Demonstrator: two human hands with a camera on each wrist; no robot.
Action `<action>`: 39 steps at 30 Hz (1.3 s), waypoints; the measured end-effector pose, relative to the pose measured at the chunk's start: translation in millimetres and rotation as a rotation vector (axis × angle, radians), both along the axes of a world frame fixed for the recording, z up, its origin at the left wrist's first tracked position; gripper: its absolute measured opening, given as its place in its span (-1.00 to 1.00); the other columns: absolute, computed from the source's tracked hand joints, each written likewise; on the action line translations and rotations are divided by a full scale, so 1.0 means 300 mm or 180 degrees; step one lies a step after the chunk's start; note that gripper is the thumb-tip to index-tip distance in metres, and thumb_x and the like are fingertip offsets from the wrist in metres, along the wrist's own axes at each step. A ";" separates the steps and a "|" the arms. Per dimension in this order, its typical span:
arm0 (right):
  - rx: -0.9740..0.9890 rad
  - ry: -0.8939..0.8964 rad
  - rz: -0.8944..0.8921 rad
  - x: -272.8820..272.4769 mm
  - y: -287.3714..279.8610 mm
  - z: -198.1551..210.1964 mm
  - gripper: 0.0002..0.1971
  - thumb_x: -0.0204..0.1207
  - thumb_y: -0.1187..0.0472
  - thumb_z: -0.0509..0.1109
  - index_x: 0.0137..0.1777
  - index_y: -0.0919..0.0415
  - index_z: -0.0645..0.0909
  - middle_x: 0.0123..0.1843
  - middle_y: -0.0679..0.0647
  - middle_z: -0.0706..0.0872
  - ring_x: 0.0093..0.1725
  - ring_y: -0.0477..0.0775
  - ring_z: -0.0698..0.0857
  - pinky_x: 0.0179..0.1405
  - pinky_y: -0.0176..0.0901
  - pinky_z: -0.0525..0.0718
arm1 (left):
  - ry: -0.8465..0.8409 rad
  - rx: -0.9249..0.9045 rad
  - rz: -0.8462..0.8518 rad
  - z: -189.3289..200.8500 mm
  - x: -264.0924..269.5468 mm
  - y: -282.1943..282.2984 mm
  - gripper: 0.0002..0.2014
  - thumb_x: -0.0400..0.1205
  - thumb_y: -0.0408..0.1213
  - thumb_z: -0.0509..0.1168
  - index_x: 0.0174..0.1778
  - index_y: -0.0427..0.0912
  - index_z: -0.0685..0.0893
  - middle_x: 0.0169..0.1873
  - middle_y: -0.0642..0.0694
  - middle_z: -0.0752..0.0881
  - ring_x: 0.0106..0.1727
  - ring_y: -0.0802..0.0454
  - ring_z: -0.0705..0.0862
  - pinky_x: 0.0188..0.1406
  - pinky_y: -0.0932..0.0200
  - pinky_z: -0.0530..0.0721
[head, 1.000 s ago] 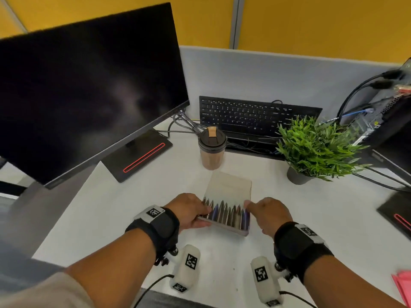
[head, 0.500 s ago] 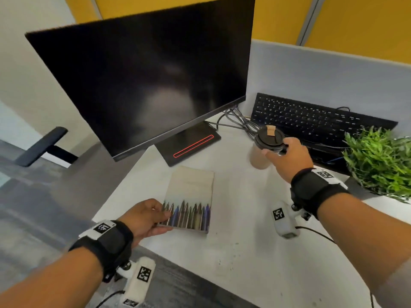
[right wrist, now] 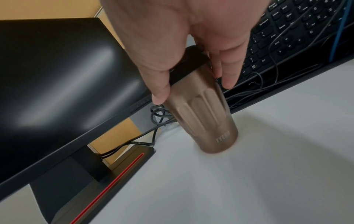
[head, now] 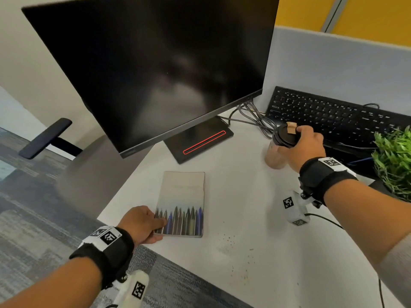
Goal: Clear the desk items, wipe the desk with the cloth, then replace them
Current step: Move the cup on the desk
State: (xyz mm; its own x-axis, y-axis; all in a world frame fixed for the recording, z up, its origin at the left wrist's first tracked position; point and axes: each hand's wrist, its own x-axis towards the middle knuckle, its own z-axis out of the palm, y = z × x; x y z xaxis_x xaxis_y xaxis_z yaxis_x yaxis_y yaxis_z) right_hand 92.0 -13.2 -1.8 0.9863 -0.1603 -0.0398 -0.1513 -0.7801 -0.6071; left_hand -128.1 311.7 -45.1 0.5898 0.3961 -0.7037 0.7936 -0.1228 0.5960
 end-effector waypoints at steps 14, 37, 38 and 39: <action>0.0135 -0.0172 0.0455 -0.003 0.104 -0.014 -0.30 0.15 0.06 0.64 0.27 0.03 0.40 0.29 0.10 0.45 0.06 0.09 0.58 0.13 0.02 0.68 | -0.0040 0.2396 -0.3161 -0.071 0.022 -0.091 -0.03 0.38 0.36 0.29 0.61 0.33 -0.13 0.66 -0.08 -0.18 0.54 -0.22 0.17 0.46 -0.16 0.47; 0.0382 -0.0072 0.1338 -0.108 0.517 -0.026 -0.33 0.14 0.01 0.66 0.21 -0.06 0.39 0.26 0.06 0.47 0.02 0.12 0.66 0.05 -0.10 0.76 | -0.0225 0.2238 -0.3741 -0.055 0.103 0.082 -0.20 0.58 -0.04 0.37 0.62 0.35 0.00 0.70 0.06 -0.17 0.70 -0.17 -0.08 0.65 -0.15 0.16; 0.0373 -0.0057 0.1334 -0.112 0.515 -0.025 -0.32 0.14 0.01 0.66 0.22 -0.07 0.38 0.27 0.06 0.46 0.04 0.12 0.67 0.06 -0.08 0.76 | -0.0214 0.2298 -0.3783 -0.047 0.102 0.079 -0.20 0.58 -0.02 0.35 0.62 0.35 -0.02 0.70 0.04 -0.17 0.70 -0.17 -0.06 0.65 -0.14 0.17; 0.0373 -0.0035 0.1347 -0.117 0.509 -0.020 -0.31 0.14 0.01 0.66 0.23 -0.06 0.38 0.29 0.06 0.46 0.06 0.11 0.66 0.08 -0.07 0.76 | -0.0188 0.2386 -0.3851 -0.038 0.100 0.074 -0.20 0.58 0.01 0.34 0.62 0.33 -0.03 0.70 0.00 -0.16 0.69 -0.18 -0.03 0.64 -0.13 0.18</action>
State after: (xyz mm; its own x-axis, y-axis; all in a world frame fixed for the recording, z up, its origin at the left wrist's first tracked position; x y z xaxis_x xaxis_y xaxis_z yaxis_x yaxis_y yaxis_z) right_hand 57.0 139.5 -7.7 0.9645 0.2629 -0.0228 0.1738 -0.6977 -0.6950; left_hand -98.1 333.9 -56.4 0.8484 -0.1032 -0.5191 -0.0495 -0.9920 0.1162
